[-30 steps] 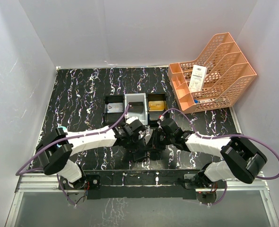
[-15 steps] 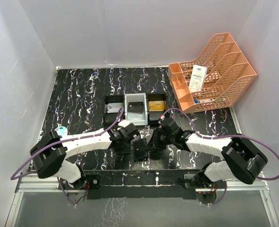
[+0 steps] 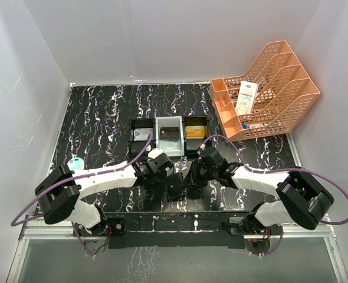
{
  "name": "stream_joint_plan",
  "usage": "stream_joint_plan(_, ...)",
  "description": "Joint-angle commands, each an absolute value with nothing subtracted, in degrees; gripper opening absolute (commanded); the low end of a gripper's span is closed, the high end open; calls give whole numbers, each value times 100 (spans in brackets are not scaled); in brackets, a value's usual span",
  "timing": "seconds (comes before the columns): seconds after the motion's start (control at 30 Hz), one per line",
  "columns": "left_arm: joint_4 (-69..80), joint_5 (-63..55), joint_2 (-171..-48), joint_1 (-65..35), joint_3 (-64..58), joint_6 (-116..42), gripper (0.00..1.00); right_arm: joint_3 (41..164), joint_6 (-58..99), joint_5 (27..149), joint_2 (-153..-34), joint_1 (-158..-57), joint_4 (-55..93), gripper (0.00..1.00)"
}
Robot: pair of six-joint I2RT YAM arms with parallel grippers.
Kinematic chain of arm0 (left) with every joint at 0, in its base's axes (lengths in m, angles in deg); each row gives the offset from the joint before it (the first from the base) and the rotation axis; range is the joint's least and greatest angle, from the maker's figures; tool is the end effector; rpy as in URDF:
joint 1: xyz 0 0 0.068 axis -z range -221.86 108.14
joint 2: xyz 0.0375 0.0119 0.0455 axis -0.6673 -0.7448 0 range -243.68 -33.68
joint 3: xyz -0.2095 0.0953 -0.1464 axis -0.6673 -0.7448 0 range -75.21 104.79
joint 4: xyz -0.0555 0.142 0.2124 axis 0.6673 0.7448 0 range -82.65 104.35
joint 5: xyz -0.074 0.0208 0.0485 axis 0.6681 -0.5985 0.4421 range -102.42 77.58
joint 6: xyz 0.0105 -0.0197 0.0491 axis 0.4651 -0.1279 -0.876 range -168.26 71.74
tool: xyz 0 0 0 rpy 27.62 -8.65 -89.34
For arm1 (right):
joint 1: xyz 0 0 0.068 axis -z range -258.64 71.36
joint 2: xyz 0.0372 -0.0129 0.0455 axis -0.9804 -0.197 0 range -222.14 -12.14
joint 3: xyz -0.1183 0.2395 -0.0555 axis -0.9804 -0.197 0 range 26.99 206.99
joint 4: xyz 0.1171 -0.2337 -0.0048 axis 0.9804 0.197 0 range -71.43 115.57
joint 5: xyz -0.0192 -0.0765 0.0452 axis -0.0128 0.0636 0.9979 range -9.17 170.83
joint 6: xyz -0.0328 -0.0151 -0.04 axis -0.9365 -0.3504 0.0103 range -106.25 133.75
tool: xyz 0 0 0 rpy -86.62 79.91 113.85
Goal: Take the credit cards out of the card holder
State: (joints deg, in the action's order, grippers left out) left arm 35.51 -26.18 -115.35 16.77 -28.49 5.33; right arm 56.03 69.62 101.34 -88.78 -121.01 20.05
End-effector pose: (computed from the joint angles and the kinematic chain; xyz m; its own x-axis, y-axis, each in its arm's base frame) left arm 0.1456 -0.2227 0.1866 -0.8979 -0.0288 -0.4392 0.0854 0.9675 -0.2381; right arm 0.1680 0.1702 0.1488 -0.9761 0.1591 -0.1483 0.0129 0.7229 0.6908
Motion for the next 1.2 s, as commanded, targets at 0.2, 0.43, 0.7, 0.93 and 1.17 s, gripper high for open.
stream_joint_plan(0.2, 3361, -2646, -11507, 1668, -2913, 562, 27, 5765, 6943, 10179, -8838, -12079, 1787, 0)
stream_joint_plan(0.43, 3361, -2715, -11565, 1668, -2913, 517, 12, 5705, 6955, 10219, -8794, -12077, 1734, 3)
stream_joint_plan(0.7, 3447, -2789, -11436, 1668, -2854, 337, 0, 6021, 6580, 9909, -8818, -12079, 2359, 27)
stream_joint_plan(0.93, 3269, -2604, -10886, 1668, -2952, 125, 0, 6445, 6290, 9584, -8871, -12081, 2890, 51)
stream_joint_plan(1.17, 3029, -2199, -10616, 1669, -2866, -106, 0, 6581, 6165, 10127, -9399, -12080, 2538, 50)
